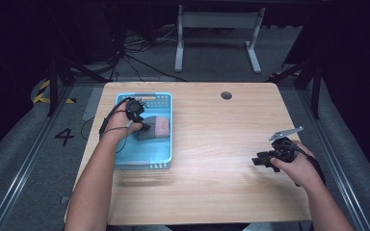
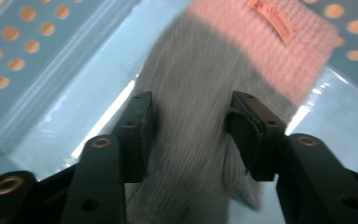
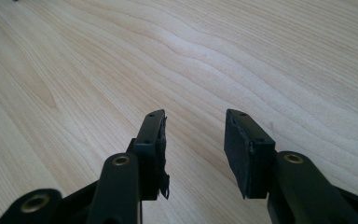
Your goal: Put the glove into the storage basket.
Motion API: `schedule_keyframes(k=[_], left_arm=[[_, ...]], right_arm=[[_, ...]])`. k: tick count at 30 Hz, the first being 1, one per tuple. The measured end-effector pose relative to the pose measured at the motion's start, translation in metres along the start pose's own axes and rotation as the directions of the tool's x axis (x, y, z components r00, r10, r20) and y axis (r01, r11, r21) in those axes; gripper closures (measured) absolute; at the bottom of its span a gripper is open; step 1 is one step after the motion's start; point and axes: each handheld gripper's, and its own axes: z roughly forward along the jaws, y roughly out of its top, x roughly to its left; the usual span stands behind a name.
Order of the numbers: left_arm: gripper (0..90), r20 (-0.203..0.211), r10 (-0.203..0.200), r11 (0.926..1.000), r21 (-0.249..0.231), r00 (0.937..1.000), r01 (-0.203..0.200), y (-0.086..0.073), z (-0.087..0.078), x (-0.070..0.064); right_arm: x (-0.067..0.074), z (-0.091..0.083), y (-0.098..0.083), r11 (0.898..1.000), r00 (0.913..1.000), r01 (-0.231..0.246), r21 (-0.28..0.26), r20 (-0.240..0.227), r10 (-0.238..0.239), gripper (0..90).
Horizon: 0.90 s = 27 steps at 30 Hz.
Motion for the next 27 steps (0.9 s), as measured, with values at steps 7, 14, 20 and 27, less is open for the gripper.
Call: schedule_keyframes(k=[7, 14, 20, 27], left_arm=[[43.5, -0.008, -0.045, 0.9864, -0.159, 0.9990, 0.043, 0.000, -0.026, -0.015], [38.4, 0.055, -0.076, 0.9487, -0.303, 0.9956, 0.089, -0.011, -0.077, -0.075], [35.6, 0.116, -0.029, 0.9347, -0.349, 0.9928, 0.068, -0.031, -0.089, -0.135], [32.8, 0.182, 0.034, 0.9299, -0.366, 0.9827, 0.035, -0.058, -0.065, -0.188]], right_arm=[[-0.001, 0.004, 0.007, 1.000, 0.9999, 0.014, 0.006, -0.009, -0.014, 57.8], [-0.004, 0.012, 0.016, 1.000, 0.9995, 0.026, 0.012, -0.016, -0.026, 57.5], [-0.003, 0.016, 0.019, 0.999, 0.9993, 0.034, 0.016, -0.020, -0.033, 56.8], [-0.006, 0.018, 0.015, 1.000, 0.9996, 0.019, 0.018, -0.019, -0.018, 56.3]])
